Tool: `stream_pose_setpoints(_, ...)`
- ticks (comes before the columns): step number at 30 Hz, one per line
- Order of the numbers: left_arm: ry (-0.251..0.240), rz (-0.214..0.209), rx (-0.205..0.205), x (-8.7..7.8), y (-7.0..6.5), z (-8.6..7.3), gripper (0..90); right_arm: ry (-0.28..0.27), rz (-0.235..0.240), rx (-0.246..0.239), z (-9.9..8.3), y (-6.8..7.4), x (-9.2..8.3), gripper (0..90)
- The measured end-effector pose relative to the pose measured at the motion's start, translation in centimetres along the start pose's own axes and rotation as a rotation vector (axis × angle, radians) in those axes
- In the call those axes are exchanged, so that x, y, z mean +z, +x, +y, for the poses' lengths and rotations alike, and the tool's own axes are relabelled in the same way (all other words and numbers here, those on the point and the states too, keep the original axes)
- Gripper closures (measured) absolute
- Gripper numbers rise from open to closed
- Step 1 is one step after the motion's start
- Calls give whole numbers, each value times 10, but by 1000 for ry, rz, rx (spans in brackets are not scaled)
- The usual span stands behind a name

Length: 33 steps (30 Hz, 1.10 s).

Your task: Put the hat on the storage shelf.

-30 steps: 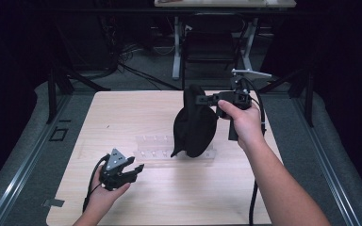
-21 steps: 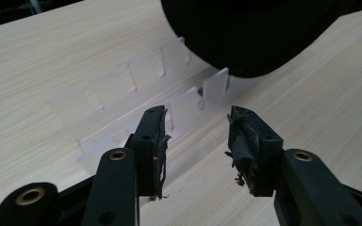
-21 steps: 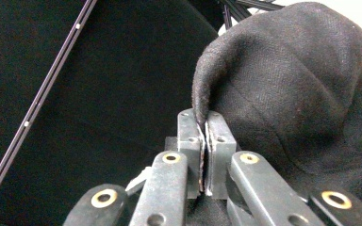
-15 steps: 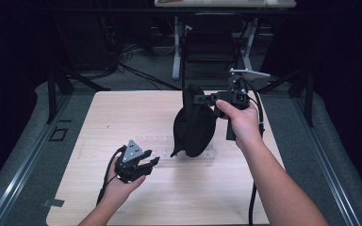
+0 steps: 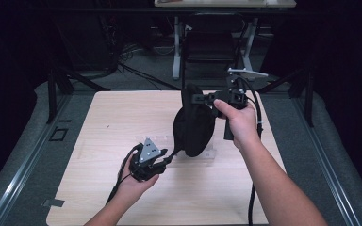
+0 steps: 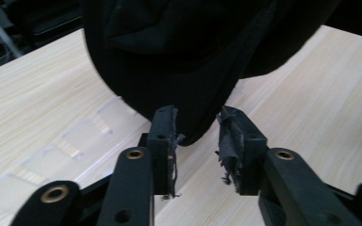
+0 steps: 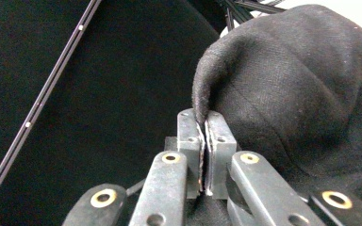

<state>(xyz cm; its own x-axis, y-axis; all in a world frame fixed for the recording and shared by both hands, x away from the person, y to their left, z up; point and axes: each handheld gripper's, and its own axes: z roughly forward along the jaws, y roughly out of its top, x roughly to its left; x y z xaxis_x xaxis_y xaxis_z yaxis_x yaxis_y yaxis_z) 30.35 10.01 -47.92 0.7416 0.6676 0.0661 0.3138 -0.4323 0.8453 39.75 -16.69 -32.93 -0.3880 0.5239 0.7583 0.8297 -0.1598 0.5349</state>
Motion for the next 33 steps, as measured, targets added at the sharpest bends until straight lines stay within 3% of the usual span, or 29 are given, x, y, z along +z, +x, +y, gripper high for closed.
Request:
stream_pose_setpoints(5, 1, -11, 6, 3, -4, 2, 697, -3, -2, 2, 0, -1, -1, 870)
stream_pose_setpoints(22, 21, 35, 63, 7, -10, 7, 830, 5, 7, -9, -1, 2, 0, 852)
stream_pose_setpoints(33, 21, 41, 79, 6, -9, 4, 844, -11, 47, -20, -3, 8, -5, 789)
